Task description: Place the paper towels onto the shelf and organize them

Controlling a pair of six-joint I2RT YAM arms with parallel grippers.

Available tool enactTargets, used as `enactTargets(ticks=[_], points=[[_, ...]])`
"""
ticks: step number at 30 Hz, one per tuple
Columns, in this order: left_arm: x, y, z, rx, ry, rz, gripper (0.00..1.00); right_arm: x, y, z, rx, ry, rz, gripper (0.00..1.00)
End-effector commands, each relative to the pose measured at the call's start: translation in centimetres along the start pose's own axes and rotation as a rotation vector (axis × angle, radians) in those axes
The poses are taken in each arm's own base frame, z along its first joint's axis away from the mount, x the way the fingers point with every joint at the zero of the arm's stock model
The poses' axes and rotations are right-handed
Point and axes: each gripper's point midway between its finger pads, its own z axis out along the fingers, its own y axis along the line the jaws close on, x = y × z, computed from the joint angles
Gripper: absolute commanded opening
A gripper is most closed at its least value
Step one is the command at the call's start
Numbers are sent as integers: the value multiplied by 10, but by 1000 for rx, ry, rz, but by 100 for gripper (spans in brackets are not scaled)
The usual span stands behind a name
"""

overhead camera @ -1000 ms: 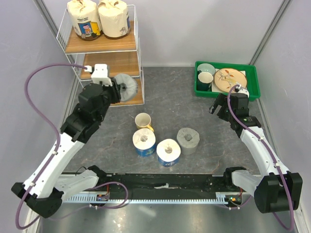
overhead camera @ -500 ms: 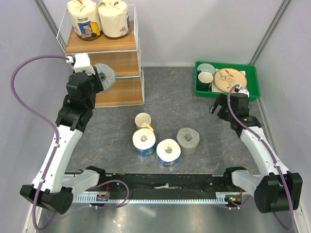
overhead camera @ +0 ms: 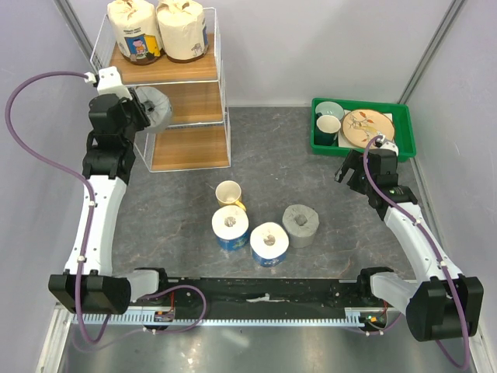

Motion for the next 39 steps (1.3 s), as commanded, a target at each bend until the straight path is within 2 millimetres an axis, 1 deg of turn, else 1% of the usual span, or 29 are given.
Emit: enactTargets(ticks=[1, 5, 6, 7, 10, 16, 22, 29, 39], points=[[-48, -8, 3, 83, -135, -103, 40, -16, 0, -10, 4, -48, -12, 98], [-49, -11, 13, 101, -138, -122, 40, -18, 1, -12, 3, -54, -13, 98], [-46, -11, 19, 99, -127, -123, 40, -18, 1, -12, 3, -54, -12, 98], [-51, -12, 20, 101, -139, -125, 40, -18, 1, -13, 0, -54, -12, 98], [-56, -15, 25, 113, -146, -135, 40, -17, 0, -14, 4, -54, -9, 98], [-61, -18, 33, 120, -153, -136, 40, -19, 1, -15, 3, -57, -10, 98], [-51, -16, 40, 111, -131, -129, 40, -20, 1, -14, 3, -57, -9, 98], [-44, -15, 47, 106, -121, -121, 40, -20, 0, -14, 9, -59, -9, 98], [-25, -14, 59, 100, -81, -108, 40, -20, 0, -15, 8, -58, -9, 98]])
